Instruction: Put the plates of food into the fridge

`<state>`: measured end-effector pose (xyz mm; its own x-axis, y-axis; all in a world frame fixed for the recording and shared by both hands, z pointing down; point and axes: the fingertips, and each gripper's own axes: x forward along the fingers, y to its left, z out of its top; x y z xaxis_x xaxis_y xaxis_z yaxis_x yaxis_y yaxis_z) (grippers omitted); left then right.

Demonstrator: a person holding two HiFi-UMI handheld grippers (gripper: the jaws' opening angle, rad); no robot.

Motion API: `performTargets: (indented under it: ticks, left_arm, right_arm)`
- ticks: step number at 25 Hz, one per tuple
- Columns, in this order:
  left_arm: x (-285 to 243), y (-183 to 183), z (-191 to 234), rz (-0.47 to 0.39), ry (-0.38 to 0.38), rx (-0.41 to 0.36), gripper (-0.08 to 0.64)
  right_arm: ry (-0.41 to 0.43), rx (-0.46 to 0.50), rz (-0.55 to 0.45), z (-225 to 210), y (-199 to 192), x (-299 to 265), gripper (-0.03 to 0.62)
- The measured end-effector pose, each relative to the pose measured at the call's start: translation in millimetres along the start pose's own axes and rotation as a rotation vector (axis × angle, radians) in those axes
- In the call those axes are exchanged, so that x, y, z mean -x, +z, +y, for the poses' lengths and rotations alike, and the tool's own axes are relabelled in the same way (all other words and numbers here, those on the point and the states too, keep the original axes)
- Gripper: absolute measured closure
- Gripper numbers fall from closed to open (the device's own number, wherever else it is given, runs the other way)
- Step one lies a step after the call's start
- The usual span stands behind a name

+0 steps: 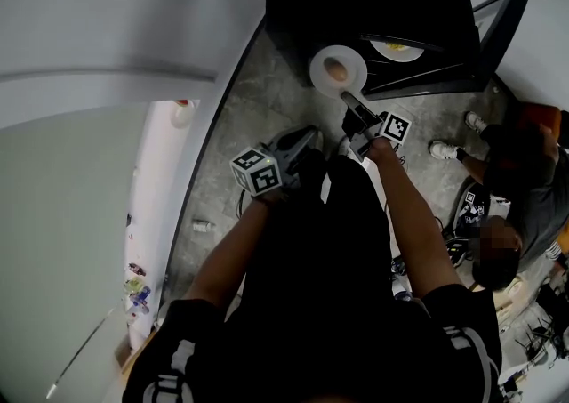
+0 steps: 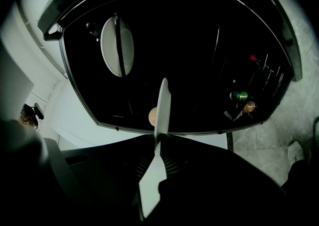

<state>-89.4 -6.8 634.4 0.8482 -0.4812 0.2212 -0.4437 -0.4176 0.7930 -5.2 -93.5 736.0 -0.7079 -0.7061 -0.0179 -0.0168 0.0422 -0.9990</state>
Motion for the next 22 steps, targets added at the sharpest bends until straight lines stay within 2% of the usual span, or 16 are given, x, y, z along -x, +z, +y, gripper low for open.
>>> performTargets:
  ticks: [8, 14, 22]
  left_arm:
    - [4.2, 2.9, 9.4, -0.003, -0.010, 0.006, 0.537]
    - [8.0, -1.9, 17.9, 0.005, -0.008, 0.013, 0.537]
    - [15.4, -7.9, 24.5, 0.002, -0.003, 0.016, 0.537]
  right_arm:
    - [-0.014, -0.008, -0.016, -37.9, 5.0, -27.3, 0.546]
    - [-0.055, -0.038, -0.049, -70.4, 12.3, -38.3, 0.546]
    - [-0.059, -0.046, -0.083, -87.3, 22.7, -50.5, 0.546]
